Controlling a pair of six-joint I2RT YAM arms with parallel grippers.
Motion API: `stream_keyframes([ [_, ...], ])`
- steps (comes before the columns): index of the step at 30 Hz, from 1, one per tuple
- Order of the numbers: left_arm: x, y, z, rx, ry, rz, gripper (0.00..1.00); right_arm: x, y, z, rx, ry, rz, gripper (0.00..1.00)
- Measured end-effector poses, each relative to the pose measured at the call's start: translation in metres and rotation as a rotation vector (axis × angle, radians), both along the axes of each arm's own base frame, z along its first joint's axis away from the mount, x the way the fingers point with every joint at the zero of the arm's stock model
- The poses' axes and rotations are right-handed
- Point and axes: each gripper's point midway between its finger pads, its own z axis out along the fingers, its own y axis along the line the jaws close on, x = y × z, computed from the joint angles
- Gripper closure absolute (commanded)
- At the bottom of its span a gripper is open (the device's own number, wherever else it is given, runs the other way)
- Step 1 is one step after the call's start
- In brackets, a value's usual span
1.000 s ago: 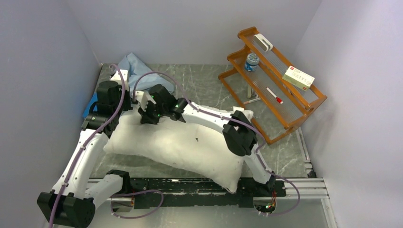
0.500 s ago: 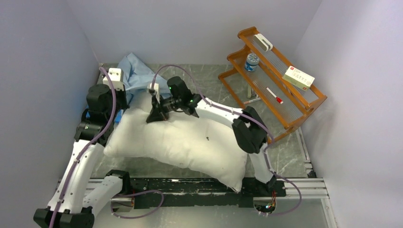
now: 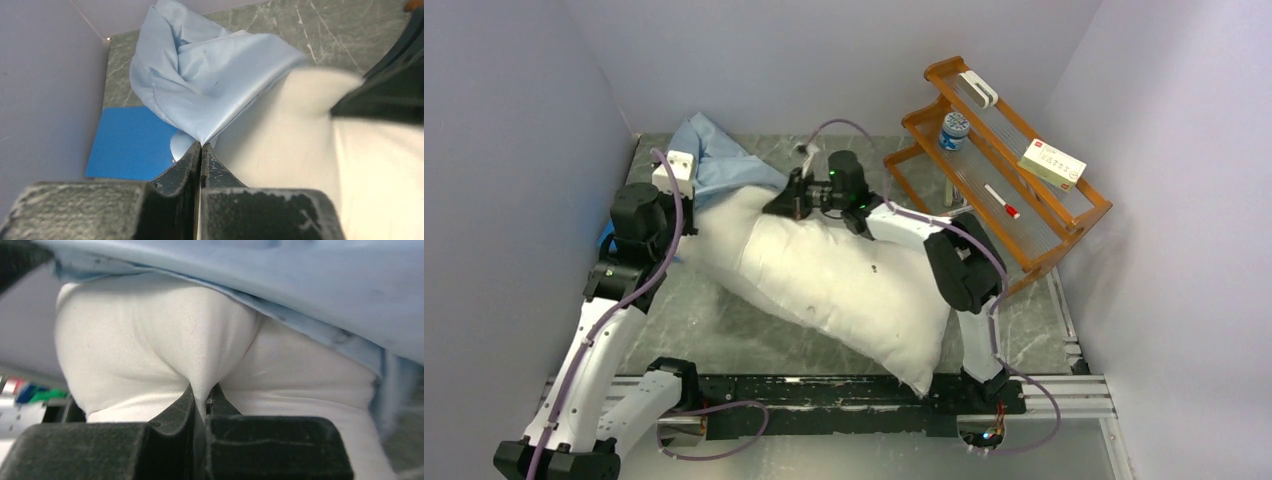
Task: Put the pillow into the pillowcase
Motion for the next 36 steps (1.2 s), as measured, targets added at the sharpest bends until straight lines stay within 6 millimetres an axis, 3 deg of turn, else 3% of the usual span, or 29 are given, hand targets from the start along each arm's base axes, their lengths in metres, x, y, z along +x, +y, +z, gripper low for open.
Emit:
stream_keyframes([
  [5,0.004,0.0,-0.004,0.052,0.01,-0.002,0.95,0.053,-0.039,0.021,0.072,0.0,-0.25,1.0],
  [8,0.005,0.001,-0.01,0.073,0.016,-0.001,0.95,0.066,-0.045,0.021,0.085,0.018,-0.326,1.0],
  [12,0.006,0.003,-0.02,0.108,0.036,0.006,0.95,0.073,-0.047,0.02,0.096,0.039,-0.394,1.0],
  [17,0.013,0.009,-0.018,0.194,0.019,0.048,0.95,0.079,-0.051,0.017,0.116,0.06,-0.455,1.0],
  [29,0.046,0.024,-0.042,0.333,0.016,0.165,0.95,0.088,-0.075,0.017,0.165,0.08,-0.523,1.0],
  [36,0.037,0.025,-0.026,0.294,0.009,0.173,0.95,0.097,-0.082,0.018,0.179,0.106,-0.596,1.0],
])
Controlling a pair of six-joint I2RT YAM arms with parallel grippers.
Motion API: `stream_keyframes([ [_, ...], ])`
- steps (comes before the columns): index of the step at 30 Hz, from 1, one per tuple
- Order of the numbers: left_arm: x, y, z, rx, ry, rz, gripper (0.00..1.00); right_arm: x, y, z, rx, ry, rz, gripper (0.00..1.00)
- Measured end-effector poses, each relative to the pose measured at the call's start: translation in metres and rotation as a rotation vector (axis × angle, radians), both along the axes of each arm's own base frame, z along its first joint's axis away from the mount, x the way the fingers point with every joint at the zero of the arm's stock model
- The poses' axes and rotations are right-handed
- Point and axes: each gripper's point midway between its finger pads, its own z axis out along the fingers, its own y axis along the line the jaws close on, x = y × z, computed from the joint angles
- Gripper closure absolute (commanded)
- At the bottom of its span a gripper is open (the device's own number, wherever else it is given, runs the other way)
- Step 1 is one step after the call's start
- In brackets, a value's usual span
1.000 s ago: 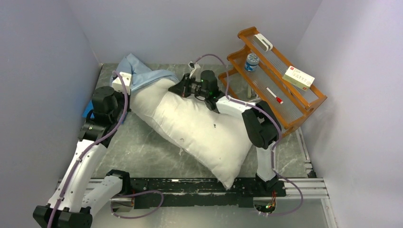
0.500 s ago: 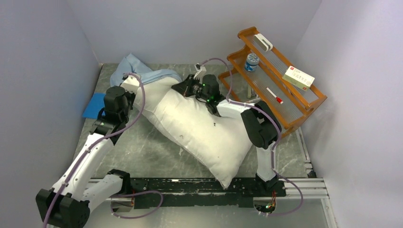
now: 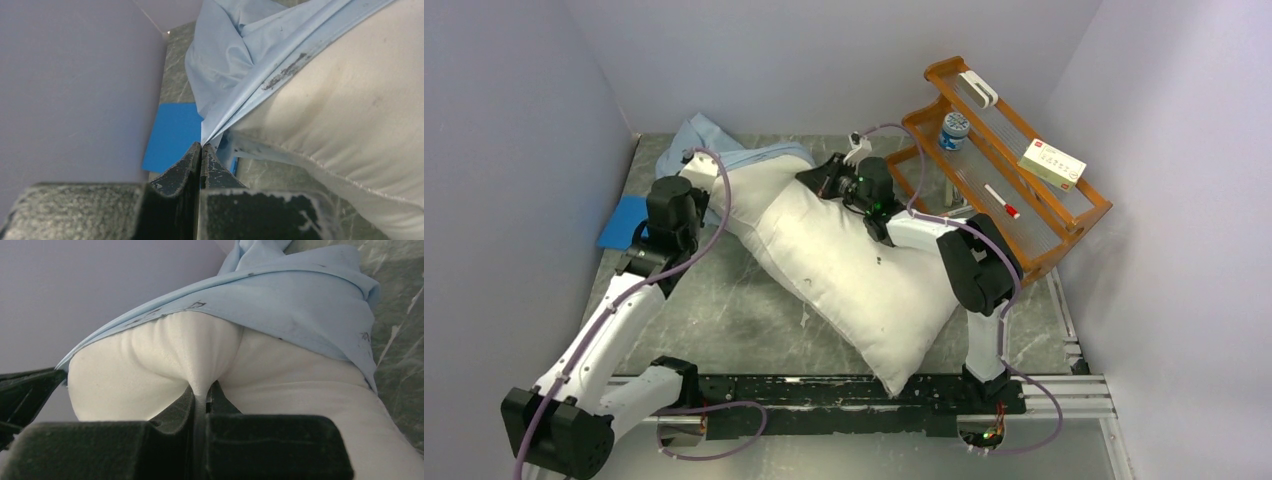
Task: Put the pillow into the pillowcase
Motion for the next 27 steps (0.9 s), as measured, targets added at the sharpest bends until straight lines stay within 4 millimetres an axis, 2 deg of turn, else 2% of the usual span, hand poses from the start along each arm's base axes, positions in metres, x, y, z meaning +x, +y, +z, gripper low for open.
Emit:
stream_keyframes([
  [4,-0.011,-0.002,-0.002,-0.028,0.023,-0.013,0.95,0.005,-0.002,0.0,-0.003,0.012,-0.032,1.0],
  [8,-0.016,-0.018,-0.003,-0.089,0.04,-0.094,0.95,0.011,-0.001,0.003,-0.027,0.022,-0.05,1.0],
  [12,-0.03,-0.038,0.017,-0.194,-0.027,-0.21,0.95,0.008,0.01,0.001,-0.102,-0.013,-0.075,1.0],
  [14,-0.036,-0.052,0.023,-0.252,-0.042,-0.276,0.95,-0.002,0.023,-0.003,-0.143,-0.031,-0.075,1.0],
  [17,-0.041,-0.068,0.006,-0.304,0.037,-0.343,0.95,-0.014,0.038,-0.006,-0.205,-0.062,-0.084,1.0],
  [20,-0.044,-0.078,-0.031,-0.33,0.182,-0.359,0.95,-0.024,0.048,-0.009,-0.244,-0.084,-0.09,1.0],
  [23,-0.058,-0.083,-0.067,-0.353,0.302,-0.372,0.95,-0.028,0.051,-0.011,-0.266,-0.096,-0.121,1.0],
  [25,-0.068,-0.085,-0.078,-0.369,0.327,-0.387,0.95,-0.027,0.051,-0.011,-0.274,-0.093,-0.155,1.0],
  [27,-0.076,-0.09,-0.076,-0.389,0.32,-0.421,0.95,-0.025,0.051,-0.012,-0.281,-0.083,-0.187,1.0],
])
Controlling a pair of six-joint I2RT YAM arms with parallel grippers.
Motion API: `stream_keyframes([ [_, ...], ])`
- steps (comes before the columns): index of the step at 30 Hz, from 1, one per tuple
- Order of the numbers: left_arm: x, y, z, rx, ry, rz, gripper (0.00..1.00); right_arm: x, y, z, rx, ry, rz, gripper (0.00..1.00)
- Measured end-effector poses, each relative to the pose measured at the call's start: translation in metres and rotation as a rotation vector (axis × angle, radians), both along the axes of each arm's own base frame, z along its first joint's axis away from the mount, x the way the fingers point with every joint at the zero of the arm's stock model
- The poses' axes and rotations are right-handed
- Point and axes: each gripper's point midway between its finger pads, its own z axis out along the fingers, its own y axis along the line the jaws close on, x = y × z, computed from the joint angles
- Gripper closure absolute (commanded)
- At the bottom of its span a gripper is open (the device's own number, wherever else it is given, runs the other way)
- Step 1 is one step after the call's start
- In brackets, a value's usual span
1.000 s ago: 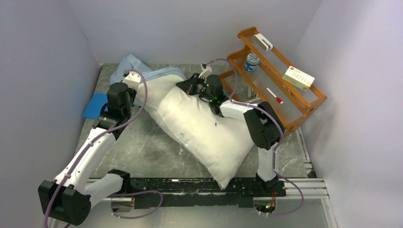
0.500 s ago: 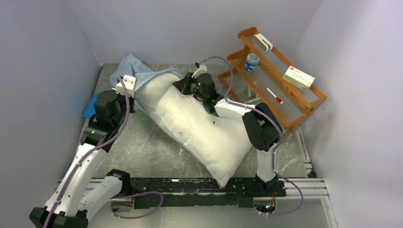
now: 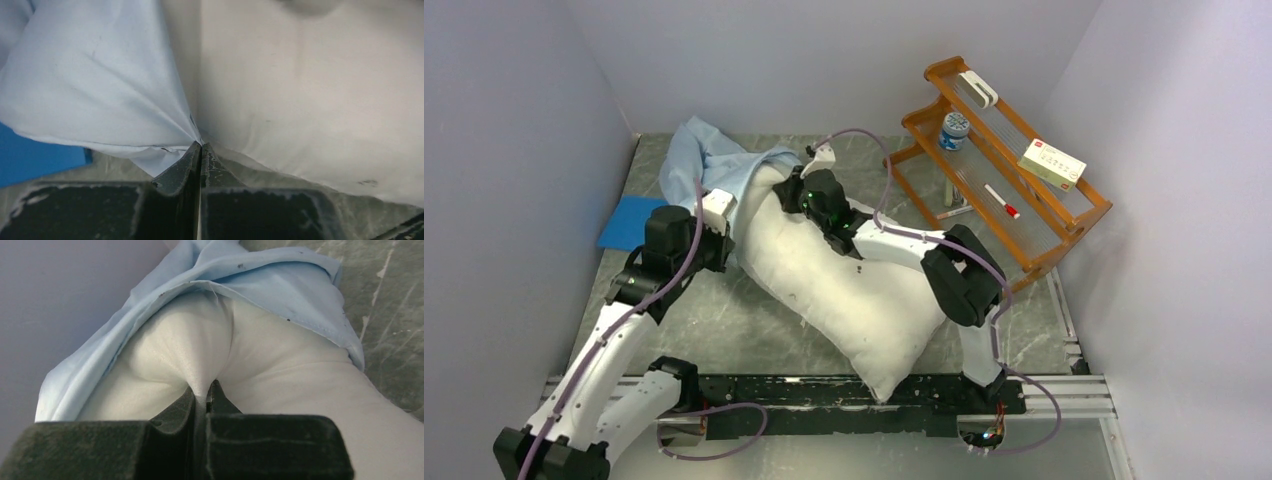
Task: Put the pillow into the pillowcase
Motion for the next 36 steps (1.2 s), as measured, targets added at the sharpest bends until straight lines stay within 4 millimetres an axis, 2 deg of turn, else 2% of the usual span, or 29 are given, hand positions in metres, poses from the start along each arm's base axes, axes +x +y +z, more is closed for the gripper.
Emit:
stream_keyframes([
  [2,-0.003,-0.009,0.012,-0.04,-0.035,-0.049,0.94,0.005,0.0,0.001,0.0,0.007,-0.041,1.0],
  [5,-0.005,-0.021,0.014,-0.074,-0.033,-0.104,0.72,0.009,0.001,0.001,0.005,0.013,-0.071,1.0],
  [6,-0.005,-0.023,0.01,-0.078,-0.014,-0.113,0.65,0.008,0.002,0.001,0.007,0.014,-0.063,0.9],
  [7,-0.005,-0.024,0.007,-0.079,0.003,-0.116,0.6,0.006,0.004,0.0,0.006,0.014,-0.044,0.7],
  [10,-0.002,-0.024,-0.001,-0.072,0.089,-0.084,0.5,-0.005,0.014,0.001,-0.002,0.011,0.052,0.33],
  [11,0.001,-0.022,0.005,-0.071,0.094,-0.059,0.4,-0.009,0.017,0.003,-0.004,0.011,0.081,0.24],
  [12,0.005,-0.02,0.015,-0.074,0.083,-0.036,0.38,-0.016,0.017,0.005,-0.015,0.006,0.12,0.19],
  [13,0.01,-0.018,0.029,-0.079,0.058,-0.012,0.37,-0.026,0.013,0.01,-0.029,0.004,0.159,0.17],
  [15,0.022,-0.013,0.07,-0.103,-0.034,0.04,0.32,-0.045,0.002,0.024,-0.053,0.003,0.215,0.12],
  [18,0.037,-0.009,0.121,-0.135,-0.154,0.091,0.25,-0.062,-0.02,0.066,-0.046,-0.033,0.276,0.03],
  [20,0.05,-0.008,0.139,-0.142,-0.202,0.115,0.23,-0.059,-0.043,0.098,-0.035,-0.073,0.288,0.02],
  [21,0.059,-0.008,0.145,-0.142,-0.221,0.125,0.23,-0.055,-0.053,0.107,-0.036,-0.088,0.281,0.02],
  [24,0.089,-0.012,0.143,-0.118,-0.225,0.14,0.2,-0.031,-0.085,0.119,-0.075,-0.096,0.241,0.0],
  [26,0.116,-0.018,0.127,-0.074,-0.19,0.135,0.18,-0.012,-0.103,0.108,-0.125,-0.059,0.215,0.0],
  [29,0.149,-0.026,0.101,-0.014,-0.13,0.122,0.18,0.007,-0.114,0.083,-0.189,0.009,0.209,0.0],
  [34,0.185,-0.037,0.068,0.062,-0.071,0.095,0.19,0.024,-0.112,0.031,-0.259,0.138,0.27,0.05],
  [36,0.193,-0.04,0.058,0.086,-0.055,0.087,0.2,0.026,-0.109,0.009,-0.273,0.19,0.311,0.11],
])
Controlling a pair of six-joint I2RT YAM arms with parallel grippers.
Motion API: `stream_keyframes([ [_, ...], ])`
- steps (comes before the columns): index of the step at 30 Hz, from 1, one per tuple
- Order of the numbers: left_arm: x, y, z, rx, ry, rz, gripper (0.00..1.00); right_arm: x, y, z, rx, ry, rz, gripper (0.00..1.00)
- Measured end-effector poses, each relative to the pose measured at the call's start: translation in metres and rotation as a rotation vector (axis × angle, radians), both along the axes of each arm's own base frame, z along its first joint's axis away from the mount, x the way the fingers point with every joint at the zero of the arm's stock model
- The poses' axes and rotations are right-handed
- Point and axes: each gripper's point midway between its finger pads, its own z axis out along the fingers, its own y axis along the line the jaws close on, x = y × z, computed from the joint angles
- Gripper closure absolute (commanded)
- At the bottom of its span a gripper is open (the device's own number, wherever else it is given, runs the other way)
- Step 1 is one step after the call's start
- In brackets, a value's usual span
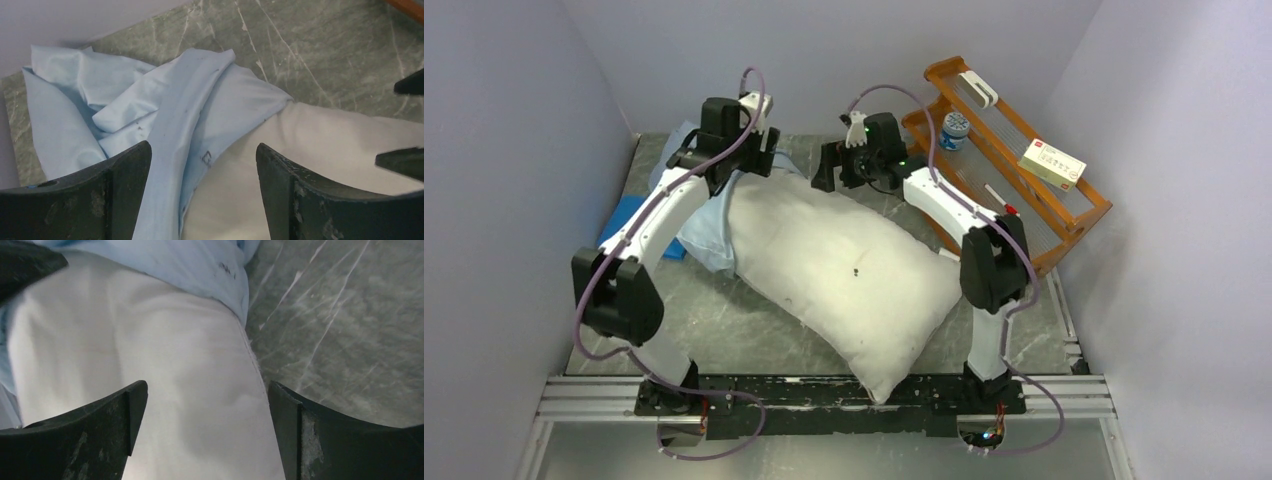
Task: Put the pillow into the pillowcase
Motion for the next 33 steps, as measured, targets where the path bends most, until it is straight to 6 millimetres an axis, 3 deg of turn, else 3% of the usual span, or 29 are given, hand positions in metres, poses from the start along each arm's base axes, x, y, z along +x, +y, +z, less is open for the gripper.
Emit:
stream_keyframes([
  [4,0.017,-0.006,-0.01,0.038,0.008,-0.003,0.21,-0.005,0.009,-0.037,-0.018,0.096,0.08,0.29],
  [7,0.02,-0.007,-0.013,0.06,0.008,-0.002,0.22,-0.016,0.015,-0.056,-0.017,0.147,0.134,0.65],
  [10,0.021,-0.01,-0.011,0.072,-0.007,-0.015,0.25,-0.025,0.025,-0.058,-0.005,0.147,0.172,0.94],
  [11,0.021,-0.011,-0.01,0.076,-0.011,-0.02,0.26,-0.028,0.03,-0.056,-0.003,0.136,0.183,1.0],
  [16,0.023,-0.01,-0.016,0.104,-0.006,-0.022,0.31,-0.051,0.049,-0.05,-0.008,0.051,0.214,1.0],
  [20,0.025,-0.011,-0.029,0.141,0.016,-0.03,0.28,-0.063,0.06,-0.035,0.0,-0.032,0.219,1.0],
  [26,0.021,-0.01,-0.053,0.202,0.053,-0.046,0.3,-0.069,0.067,-0.029,0.01,-0.088,0.203,1.0],
  [33,0.029,-0.009,-0.048,0.284,-0.022,0.016,0.25,-0.071,0.072,-0.027,0.022,-0.113,0.183,1.0],
])
